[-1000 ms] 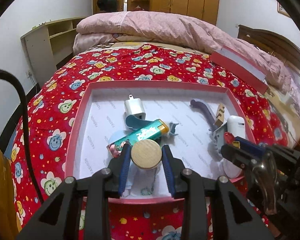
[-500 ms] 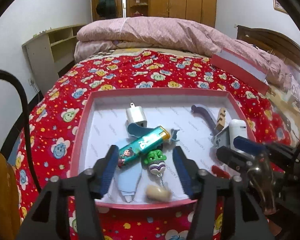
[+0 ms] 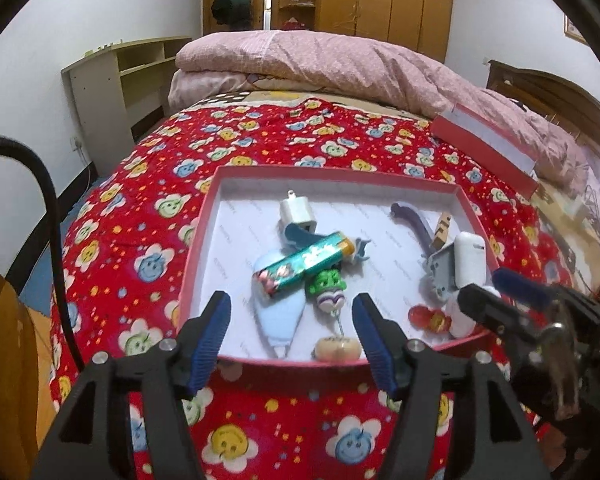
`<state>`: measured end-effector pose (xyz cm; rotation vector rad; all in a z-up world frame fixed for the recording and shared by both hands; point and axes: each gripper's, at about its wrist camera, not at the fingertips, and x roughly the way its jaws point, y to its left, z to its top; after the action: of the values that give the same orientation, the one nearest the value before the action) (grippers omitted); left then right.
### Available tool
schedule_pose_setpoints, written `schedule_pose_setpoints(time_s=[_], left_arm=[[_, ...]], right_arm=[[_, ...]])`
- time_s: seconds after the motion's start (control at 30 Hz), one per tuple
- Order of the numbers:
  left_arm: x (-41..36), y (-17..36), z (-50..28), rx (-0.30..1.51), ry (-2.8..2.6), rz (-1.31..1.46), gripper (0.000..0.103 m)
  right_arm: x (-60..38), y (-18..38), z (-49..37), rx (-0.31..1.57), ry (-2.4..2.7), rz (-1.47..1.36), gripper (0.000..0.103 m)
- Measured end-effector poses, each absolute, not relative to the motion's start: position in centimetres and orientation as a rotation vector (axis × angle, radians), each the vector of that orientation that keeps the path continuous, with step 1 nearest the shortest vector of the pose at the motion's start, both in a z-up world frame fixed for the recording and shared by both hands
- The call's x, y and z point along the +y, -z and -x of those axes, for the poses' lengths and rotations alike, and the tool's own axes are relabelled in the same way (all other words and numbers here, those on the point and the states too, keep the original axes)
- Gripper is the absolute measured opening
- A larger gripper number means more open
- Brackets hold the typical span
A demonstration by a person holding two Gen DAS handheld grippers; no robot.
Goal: Organize rigid objects
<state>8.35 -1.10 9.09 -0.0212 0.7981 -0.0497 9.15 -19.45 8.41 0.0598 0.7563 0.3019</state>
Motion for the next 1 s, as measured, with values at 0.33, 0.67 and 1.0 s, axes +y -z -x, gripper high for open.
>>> schedule_pose_setpoints(time_s=[0.33, 0.67, 1.0], left_arm=[[-0.7, -8.6, -5.5, 0.860, 0.043, 0.045, 0.067], [-1.6, -5.6, -4.1, 0.936, 0.056, 0.016, 0.067], [-1.9, -2.5, -5.0, 0.998, 0.026, -0.018, 0.068]], right_arm=[[-19.4, -8.3, -5.6, 0.793, -0.283, -0.047, 0.052], [-20.4, -4.4, -3.8, 0.906, -0.223, -0.063, 0.057], [-20.3, -2.1, -4.8, 0.958, -0.165, -0.048, 0.059]])
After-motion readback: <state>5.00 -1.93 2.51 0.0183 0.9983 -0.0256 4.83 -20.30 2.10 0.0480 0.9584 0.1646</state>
